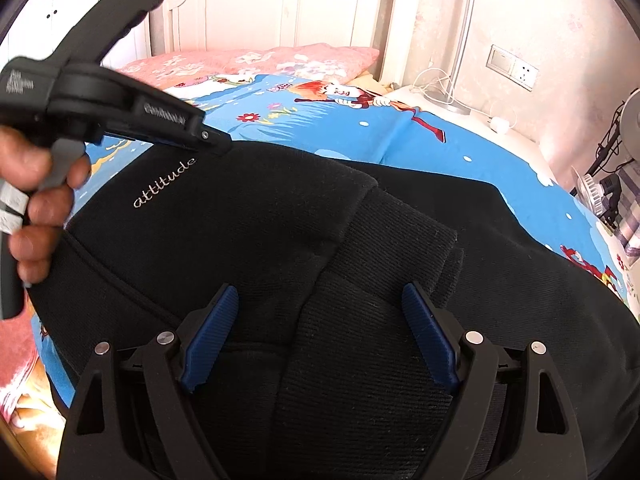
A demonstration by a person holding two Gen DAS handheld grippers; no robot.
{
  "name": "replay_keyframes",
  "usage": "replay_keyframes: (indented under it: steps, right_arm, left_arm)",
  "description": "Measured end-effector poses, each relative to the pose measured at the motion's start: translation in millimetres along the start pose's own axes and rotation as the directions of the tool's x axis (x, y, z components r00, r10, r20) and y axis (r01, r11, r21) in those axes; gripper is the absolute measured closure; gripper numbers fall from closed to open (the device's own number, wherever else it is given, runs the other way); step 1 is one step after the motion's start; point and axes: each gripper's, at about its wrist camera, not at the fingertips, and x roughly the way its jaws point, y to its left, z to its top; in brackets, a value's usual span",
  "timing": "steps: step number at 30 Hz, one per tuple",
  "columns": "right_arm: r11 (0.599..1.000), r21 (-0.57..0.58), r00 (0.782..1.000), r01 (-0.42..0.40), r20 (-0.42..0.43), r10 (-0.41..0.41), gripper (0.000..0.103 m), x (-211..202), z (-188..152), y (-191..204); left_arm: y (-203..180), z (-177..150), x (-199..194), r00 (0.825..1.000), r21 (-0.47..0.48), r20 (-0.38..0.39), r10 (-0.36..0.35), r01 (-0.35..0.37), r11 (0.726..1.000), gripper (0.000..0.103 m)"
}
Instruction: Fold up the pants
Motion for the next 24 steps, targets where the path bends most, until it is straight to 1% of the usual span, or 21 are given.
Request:
replay_keyframes:
  steps: [1, 2, 3, 4, 5, 6, 8, 9, 10, 11, 12, 13, 14, 15, 16, 17, 18, 19, 20, 22, 24]
  right_arm:
    - [1.0, 0.002, 1.0, -0.002, 0.0, 0.002, 0.022, -0.1, 0.2, -0.1]
    - [1.0, 0.002, 1.0, -0.002, 0.0, 0.002, 0.022, -0.1, 0.6, -0.1]
    - [1.0, 0.006, 1.0, -0.006, 0.002, 0.006, 0.022, -0.3, 0.8, -0.5]
    - [1.0, 0.014, 1.0, -0.014, 0.005, 0.014, 0.022, -1.1, 1.0, -1.7]
    - [1.0, 0.021, 1.0, -0.021, 0.007, 0.021, 0.021, -1.5, 0.9, -2.9]
    - [0.999, 0.027, 1.0, -0.029, 0.005, 0.028, 0.019, -2.9, 1.4, -4.3]
    - [0.998, 0.046, 0.999, -0.03, -0.031, 0.031, 0.015, -6.9, 7.2, -8.5]
    - [0.996, 0.075, 0.998, -0.045, -0.041, 0.048, 0.015, -10.3, 11.5, -14.1]
    - [0.993, 0.101, 0.998, -0.059, -0.033, 0.062, 0.015, -13.9, 14.5, -18.5]
    - [0.987, 0.145, 0.997, -0.068, -0.009, 0.07, 0.015, -20.3, 19.9, -28.4]
    - [0.981, 0.188, 0.999, -0.05, 0.016, 0.048, 0.015, -25.9, 26.3, -39.1]
    - [0.975, 0.22, 0.999, -0.025, 0.039, 0.017, 0.015, -30.1, 33.1, -47.5]
    - [0.973, 0.229, 0.999, -0.014, 0.052, 0.002, 0.015, -31.6, 38.3, -51.5]
    - [0.976, 0.217, 0.999, -0.003, 0.053, -0.009, 0.015, -29.1, 48.1, -54.9]
    - [0.981, 0.193, 0.999, 0.012, 0.045, -0.021, 0.015, -23.9, 57.1, -55.3]
    - [0.984, 0.179, 0.999, 0.023, 0.041, -0.031, 0.016, -19.7, 62.1, -55.1]
    - [0.987, 0.157, 0.999, 0.041, 0.019, -0.045, 0.026, -9.4, 69.4, -55.0]
    - [0.988, 0.144, 0.999, 0.053, -0.008, -0.052, 0.034, -0.7, 72.1, -54.9]
    - [0.988, 0.137, 0.997, 0.066, -0.043, -0.061, 0.045, 11.1, 75.1, -56.8]
    - [0.984, 0.15, 0.989, 0.099, -0.122, -0.081, 0.051, 36.5, 75.0, -64.4]
    - [0.98, 0.158, 0.982, 0.125, -0.164, -0.099, 0.057, 52.6, 66.9, -72.1]
  left_arm:
    - [3.3, 1.1, -6.5, 1.0, -0.035, 0.018, -0.023, 0.023, 0.999, 0.074]
    - [6.9, 1.3, -16.7, 0.998, -0.072, 0.05, -0.049, 0.052, 0.996, 0.066]
    - [10.5, 0.6, -32.2, 0.993, -0.104, 0.104, -0.063, 0.074, 0.992, 0.055]
    - [13.2, -2.0, -50.1, 0.984, -0.122, 0.172, -0.051, 0.073, 0.99, 0.049]
    - [14.6, -6.2, -65.5, 0.974, -0.138, 0.226, -0.022, 0.054, 0.989, 0.038]
    - [15.6, -12.4, -78.6, 0.965, -0.154, 0.264, 0.003, 0.038, 0.987, 0.03]
    - [19.1, -29.1, -96.1, 0.959, -0.178, 0.285, 0.002, 0.051, 0.983, 0.023]
    - [20.2, -38.9, -100.4, 0.96, -0.192, 0.28, 0.022, 0.034, 0.981, 0.021]
    - [20.6, -46.6, -102.2, 0.961, -0.2, 0.274, 0.041, 0.015, 0.98, 0.021]
    - [20.5, -56.6, -103.8, 0.961, -0.191, 0.274, 0.04, 0.013, 0.981, 0.02]
    - [20.1, -67.4, -106.7, 0.956, -0.17, 0.291, 0.035, 0.015, 0.985, 0.02]
    - [19.4, -80.1, -111.6, 0.943, -0.148, 0.324, 0.07, -0.023, 0.989, 0.02]
    - [18.3, -89.0, -115.3, 0.932, -0.147, 0.34, 0.127, -0.081, 0.986, 0.022]
    - [18.8, -96.7, -117.8, 0.923, -0.16, 0.343, 0.173, -0.124, 0.979, 0.028]
    - [20.3, -104.0, -119.2, 0.929, -0.17, 0.334, 0.16, -0.107, 0.98, 0.033]
    - [20.9, -109.0, -118.9, 0.937, -0.163, 0.327, 0.124, -0.074, 0.984, 0.043]
    - [18.2, -113.9, -117.2, 0.943, -0.154, 0.311, 0.117, -0.072, 0.986, 0.051]
    - [15.6, -118.3, -115.6, 0.945, -0.145, 0.302, 0.128, -0.087, 0.986, 0.054]
    - [13.0, -121.8, -113.4, 0.947, -0.135, 0.297, 0.124, -0.087, 0.987, 0.059]
    - [9.0, -129.4, -106.2, 0.958, -0.125, 0.273, 0.094, -0.061, 0.99, 0.062]
    - [6.5, -136.5, -95.5, 0.965, -0.117, 0.248, 0.081, -0.053, 0.992, 0.062]
